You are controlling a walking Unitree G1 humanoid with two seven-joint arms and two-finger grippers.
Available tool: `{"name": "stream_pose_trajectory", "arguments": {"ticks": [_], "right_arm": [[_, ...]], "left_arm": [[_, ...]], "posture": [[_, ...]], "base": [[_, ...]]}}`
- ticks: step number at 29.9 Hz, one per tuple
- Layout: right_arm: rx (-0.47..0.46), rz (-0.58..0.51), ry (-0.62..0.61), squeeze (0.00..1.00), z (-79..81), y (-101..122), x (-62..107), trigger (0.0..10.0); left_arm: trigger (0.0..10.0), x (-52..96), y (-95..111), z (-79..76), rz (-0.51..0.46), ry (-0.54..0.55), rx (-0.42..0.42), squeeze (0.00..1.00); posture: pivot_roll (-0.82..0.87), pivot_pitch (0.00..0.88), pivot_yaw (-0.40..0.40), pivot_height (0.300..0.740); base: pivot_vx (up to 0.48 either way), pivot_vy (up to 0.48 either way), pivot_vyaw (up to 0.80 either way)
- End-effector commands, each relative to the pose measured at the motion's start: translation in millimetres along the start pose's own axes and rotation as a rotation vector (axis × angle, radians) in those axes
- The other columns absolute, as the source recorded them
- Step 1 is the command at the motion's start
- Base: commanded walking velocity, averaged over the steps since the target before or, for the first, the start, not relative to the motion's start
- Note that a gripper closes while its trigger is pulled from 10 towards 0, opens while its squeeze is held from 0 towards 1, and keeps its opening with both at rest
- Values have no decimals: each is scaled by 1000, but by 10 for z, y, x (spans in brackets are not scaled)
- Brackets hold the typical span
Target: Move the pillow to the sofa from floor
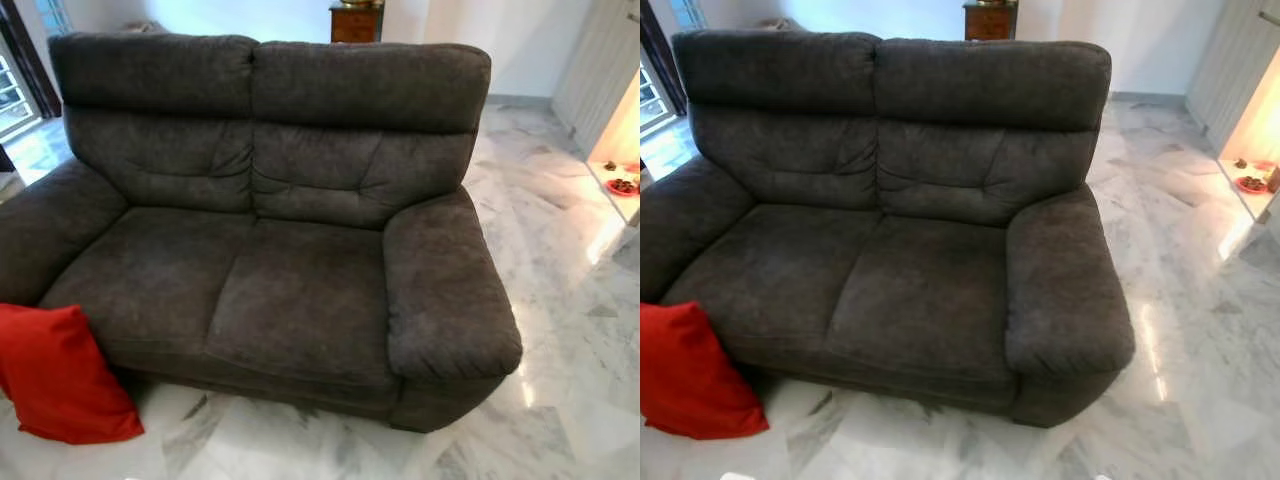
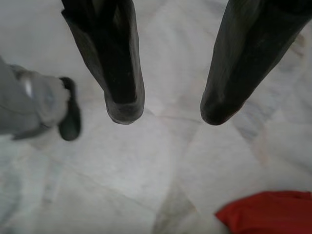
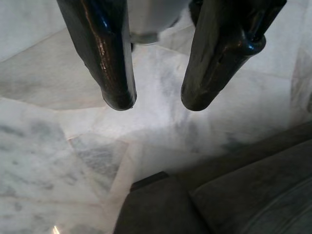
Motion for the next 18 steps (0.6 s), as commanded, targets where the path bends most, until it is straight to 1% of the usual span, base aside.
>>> {"name": "stream_pose_trajectory", "arguments": {"ticks": [1,4,18], "right_arm": [[-2,7,-28,0,-107,-31,19,10000],[16,13,-40,0,-126,-43,24,10000],[28,23,-26,0,-104,-79,32,10000]], "left_arm": [[10000,0,-23,-27,10,-8,3,0],[10000,1,-17,-18,6,-2,13,0],[10000,-2,5,4,-1,3,6,0]], "posture": [[10,40,59,740],[13,42,59,740],[14,43,64,740]], "base": [[0,480,0],[0,439,0],[0,471,0]]}}
Point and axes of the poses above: a point about 5 cm out from each wrist's last joint towards the gripper, its own x axis pointing back from the gripper into the wrist, its own y axis along the axis of the wrist's last joint, z = x × y, the point moved 1 cm from there along -x, pointing out of the wrist towards the gripper, and after that the axes turned 5 degrees about x, right-handed, at the moved point
